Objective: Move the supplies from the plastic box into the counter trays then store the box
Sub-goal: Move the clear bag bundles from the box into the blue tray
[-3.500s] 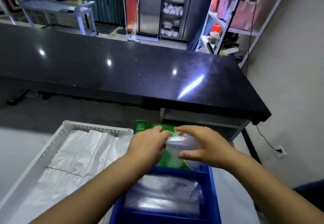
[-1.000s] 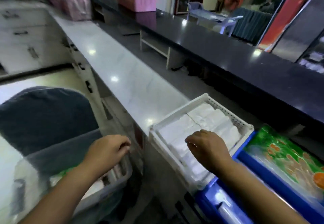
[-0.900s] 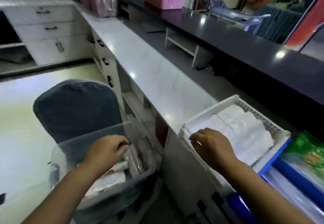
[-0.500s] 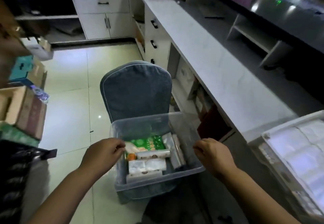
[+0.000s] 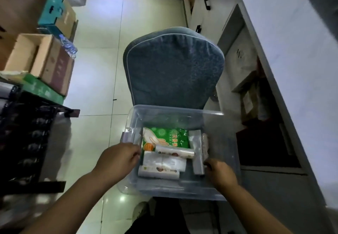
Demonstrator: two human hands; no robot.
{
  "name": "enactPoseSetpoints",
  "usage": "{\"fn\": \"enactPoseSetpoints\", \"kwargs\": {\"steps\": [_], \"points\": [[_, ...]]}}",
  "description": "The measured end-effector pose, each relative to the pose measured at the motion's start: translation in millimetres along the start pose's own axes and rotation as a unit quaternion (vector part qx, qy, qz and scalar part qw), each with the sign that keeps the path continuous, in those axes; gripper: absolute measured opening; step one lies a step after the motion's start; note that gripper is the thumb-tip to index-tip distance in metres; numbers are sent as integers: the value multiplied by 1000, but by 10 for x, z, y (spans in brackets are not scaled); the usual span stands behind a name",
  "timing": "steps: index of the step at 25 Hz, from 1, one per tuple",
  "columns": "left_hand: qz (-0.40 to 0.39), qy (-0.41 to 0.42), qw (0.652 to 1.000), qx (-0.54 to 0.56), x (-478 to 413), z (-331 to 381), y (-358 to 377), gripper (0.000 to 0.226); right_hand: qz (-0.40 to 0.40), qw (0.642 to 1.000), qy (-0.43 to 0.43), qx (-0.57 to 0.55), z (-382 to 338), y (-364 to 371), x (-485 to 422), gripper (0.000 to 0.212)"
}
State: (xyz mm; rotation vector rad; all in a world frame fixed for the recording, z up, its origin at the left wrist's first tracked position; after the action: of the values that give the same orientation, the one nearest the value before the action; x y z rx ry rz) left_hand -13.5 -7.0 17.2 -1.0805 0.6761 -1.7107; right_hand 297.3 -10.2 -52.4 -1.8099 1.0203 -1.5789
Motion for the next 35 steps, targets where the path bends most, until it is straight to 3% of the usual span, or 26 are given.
{"fn": "enactPoseSetpoints", "kwargs": {"steps": [2,5,11,14,20,23,28,30,33,34,35], "points": [[-12,-9,1000,4,-186,-14,142,16,-50,997,33,-44,80,255,-359,39],[-27,-23,999,7,-506,-63,447,21,-77,985,107,-108,246,638,-917,34],[-59,-53,997,27,-867,-133,937,22,2,925,258,-279,275,1159,-1539,28],[-72,-63,995,30,-941,-133,1089,24,17,905,298,-304,255,1329,-1625,27],[-63,-59,995,56,-964,-68,1154,24,30,902,260,-345,332,1230,-1601,10],[-61,-62,993,76,-958,38,1138,23,32,885,245,-394,375,999,-1411,28],[-48,-78,991,99,-969,249,1140,23,-21,864,113,-491,-28,563,-1004,12],[-41,-161,952,258,-972,252,1146,23,-77,834,35,-545,-377,472,-889,13],[41,-292,798,526,-933,128,1090,15,-146,809,-60,-567,-868,515,-841,11],[86,-310,774,545,-900,46,1045,12,-157,808,-75,-563,-964,565,-871,9],[124,-317,777,530,-861,-41,993,12,-156,811,-79,-558,-1008,628,-929,8]]}}
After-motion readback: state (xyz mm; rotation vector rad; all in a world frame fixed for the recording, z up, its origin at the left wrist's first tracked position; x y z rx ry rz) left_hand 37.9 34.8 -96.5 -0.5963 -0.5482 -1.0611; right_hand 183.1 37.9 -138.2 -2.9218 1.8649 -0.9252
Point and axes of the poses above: each hand's wrist, its own x-axis away from the middle knuckle, its own y-axis out of the palm, z = x × y, the point moved 3 cm from there along -x, towards the middle knuckle, and after that the axes turned 7 degrees about x, right-handed, at the moved point
